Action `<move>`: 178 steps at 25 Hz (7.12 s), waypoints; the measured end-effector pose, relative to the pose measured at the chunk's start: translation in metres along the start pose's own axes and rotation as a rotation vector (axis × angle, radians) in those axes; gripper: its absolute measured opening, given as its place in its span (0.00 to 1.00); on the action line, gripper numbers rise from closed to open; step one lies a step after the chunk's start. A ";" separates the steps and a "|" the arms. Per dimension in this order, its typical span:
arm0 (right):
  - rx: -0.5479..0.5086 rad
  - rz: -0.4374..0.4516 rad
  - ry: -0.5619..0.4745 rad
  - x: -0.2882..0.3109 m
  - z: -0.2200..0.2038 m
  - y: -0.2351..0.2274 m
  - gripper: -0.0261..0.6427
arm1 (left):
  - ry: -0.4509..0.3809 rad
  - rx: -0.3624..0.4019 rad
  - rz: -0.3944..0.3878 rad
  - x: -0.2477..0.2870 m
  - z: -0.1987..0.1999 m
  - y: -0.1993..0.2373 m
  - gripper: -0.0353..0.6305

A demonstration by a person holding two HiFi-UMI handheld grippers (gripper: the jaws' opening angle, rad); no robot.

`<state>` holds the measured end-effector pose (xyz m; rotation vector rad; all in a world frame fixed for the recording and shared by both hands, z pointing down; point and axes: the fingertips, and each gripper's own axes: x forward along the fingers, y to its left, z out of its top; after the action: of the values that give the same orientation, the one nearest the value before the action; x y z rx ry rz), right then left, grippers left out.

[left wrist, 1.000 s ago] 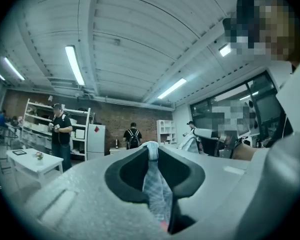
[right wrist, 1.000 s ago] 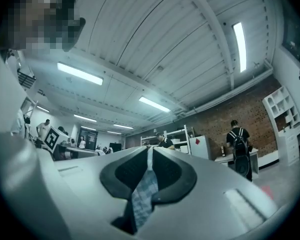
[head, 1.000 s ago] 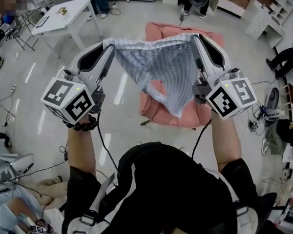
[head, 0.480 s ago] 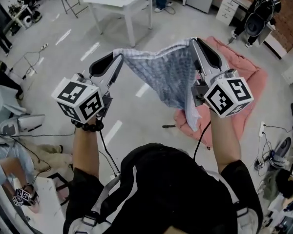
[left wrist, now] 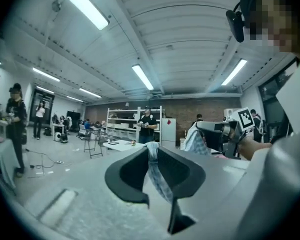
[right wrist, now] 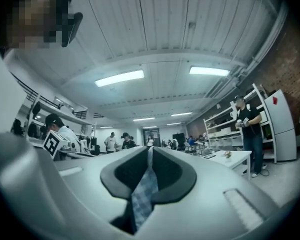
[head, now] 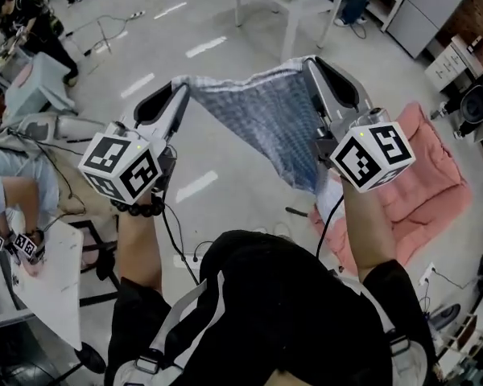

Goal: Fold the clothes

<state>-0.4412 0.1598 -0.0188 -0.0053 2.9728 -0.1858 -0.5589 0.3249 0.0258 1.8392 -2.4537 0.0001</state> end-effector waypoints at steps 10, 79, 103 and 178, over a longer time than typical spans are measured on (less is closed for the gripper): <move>0.092 0.358 0.082 0.095 -0.056 0.122 0.09 | 0.027 0.012 0.429 -0.150 -0.015 0.072 0.15; -0.016 0.043 0.219 -0.261 -0.019 -0.265 0.09 | 0.141 -0.066 0.051 0.109 -0.084 -0.382 0.16; 0.046 0.151 0.358 -0.529 -0.051 -0.312 0.09 | 0.278 -0.154 0.145 0.077 -0.177 -0.649 0.16; 0.151 0.323 1.018 -0.975 -0.267 -0.406 0.09 | 0.513 -0.712 0.455 0.019 -0.466 -1.061 0.16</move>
<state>0.4752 -0.1971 0.4512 0.8139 3.8548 -0.4902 0.4812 0.0292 0.4440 0.8472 -2.0557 -0.2920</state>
